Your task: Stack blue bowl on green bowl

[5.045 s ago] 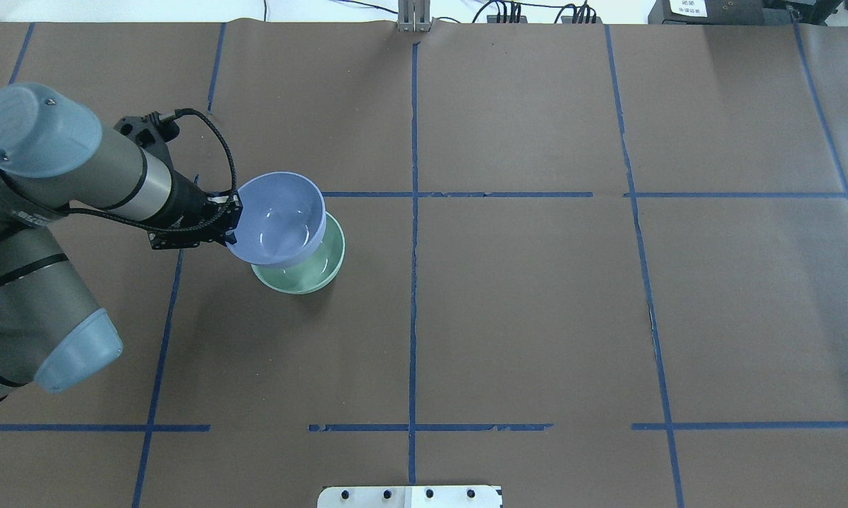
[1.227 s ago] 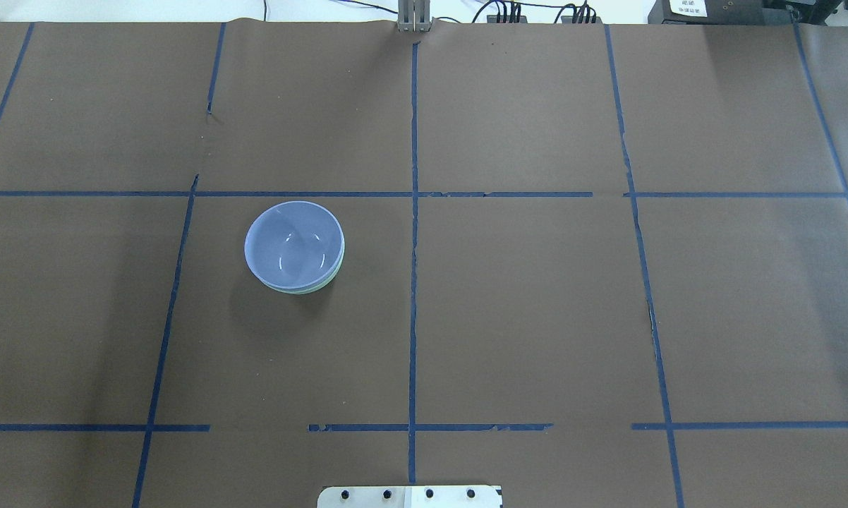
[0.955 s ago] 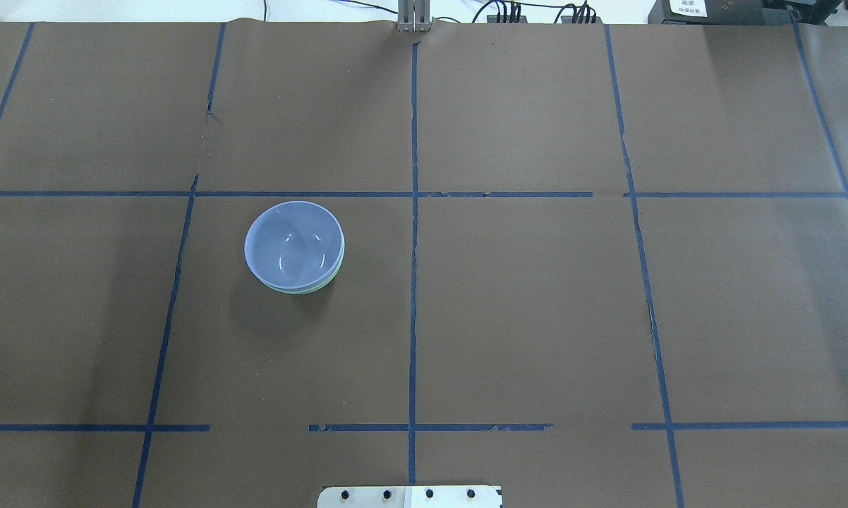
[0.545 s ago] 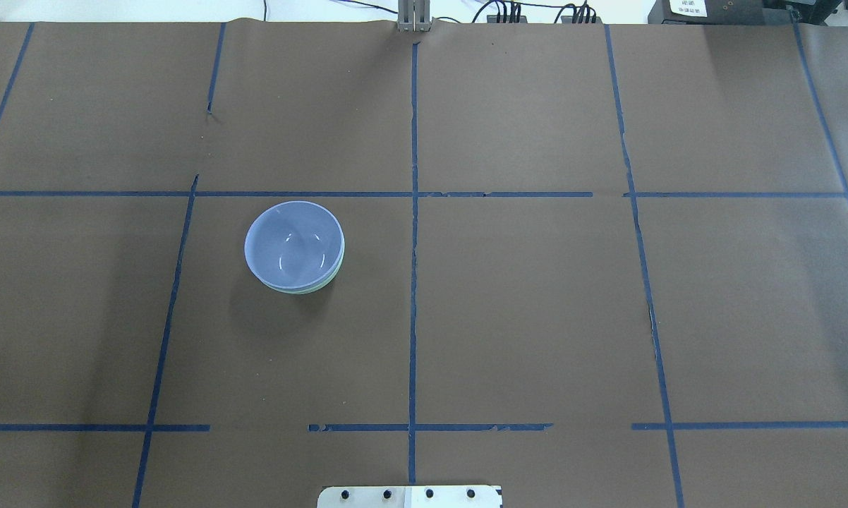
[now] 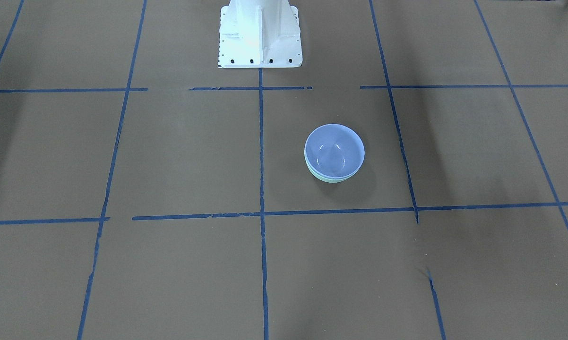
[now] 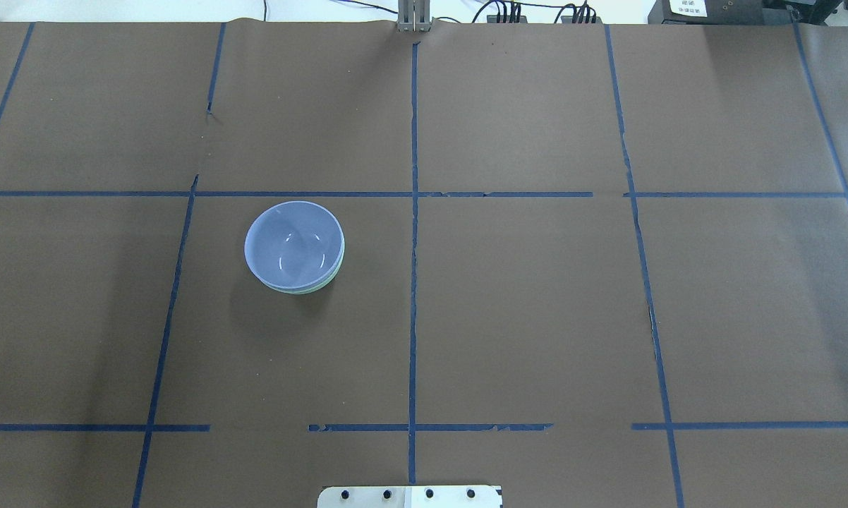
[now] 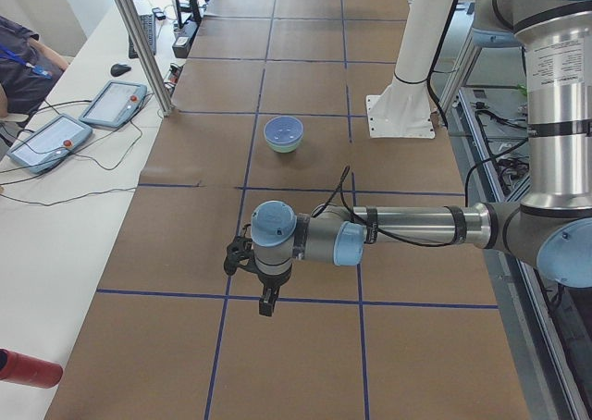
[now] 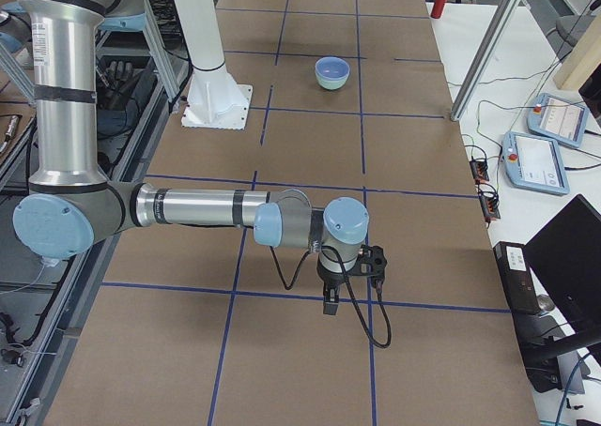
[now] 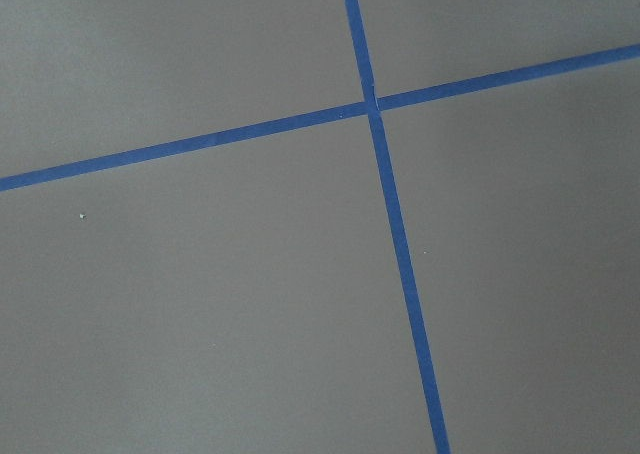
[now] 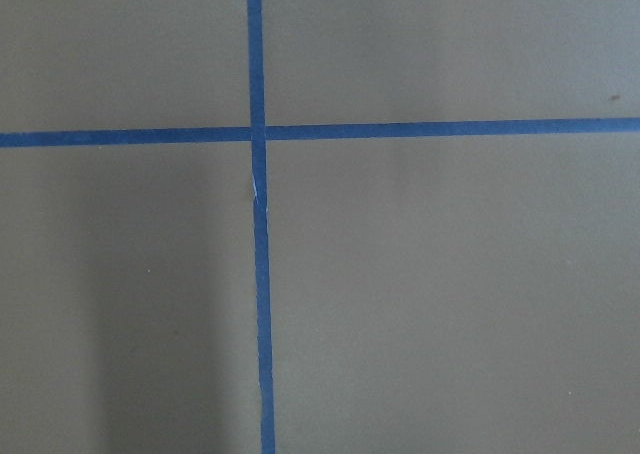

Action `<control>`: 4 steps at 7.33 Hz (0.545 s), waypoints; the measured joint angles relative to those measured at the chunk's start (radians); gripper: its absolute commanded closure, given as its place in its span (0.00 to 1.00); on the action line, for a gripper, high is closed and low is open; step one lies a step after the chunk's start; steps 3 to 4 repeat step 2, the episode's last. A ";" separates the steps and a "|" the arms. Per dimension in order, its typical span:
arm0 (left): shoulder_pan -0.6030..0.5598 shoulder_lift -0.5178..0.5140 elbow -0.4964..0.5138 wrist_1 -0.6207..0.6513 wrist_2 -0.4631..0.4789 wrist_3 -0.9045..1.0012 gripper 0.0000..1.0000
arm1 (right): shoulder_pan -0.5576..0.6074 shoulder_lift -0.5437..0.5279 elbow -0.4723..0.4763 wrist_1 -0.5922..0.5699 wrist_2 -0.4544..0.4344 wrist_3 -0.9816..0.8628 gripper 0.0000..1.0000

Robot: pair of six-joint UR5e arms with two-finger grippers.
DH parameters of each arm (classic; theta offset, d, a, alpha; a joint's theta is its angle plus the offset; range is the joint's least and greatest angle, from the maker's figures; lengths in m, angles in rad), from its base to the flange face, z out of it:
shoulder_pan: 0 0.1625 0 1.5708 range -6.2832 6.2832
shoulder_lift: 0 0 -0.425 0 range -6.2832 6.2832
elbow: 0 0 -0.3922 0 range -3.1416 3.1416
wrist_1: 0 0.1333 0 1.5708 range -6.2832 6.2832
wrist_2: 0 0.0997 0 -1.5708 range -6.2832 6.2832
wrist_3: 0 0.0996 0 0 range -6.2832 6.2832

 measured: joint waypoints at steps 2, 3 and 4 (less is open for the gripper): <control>0.000 0.000 -0.003 0.000 -0.001 0.000 0.00 | 0.000 0.000 0.000 0.000 0.000 0.001 0.00; 0.000 0.000 -0.003 0.000 -0.001 0.000 0.00 | 0.000 0.000 0.000 0.000 0.000 0.001 0.00; 0.000 0.000 -0.003 0.000 -0.001 0.000 0.00 | 0.000 0.000 0.000 0.000 0.000 0.001 0.00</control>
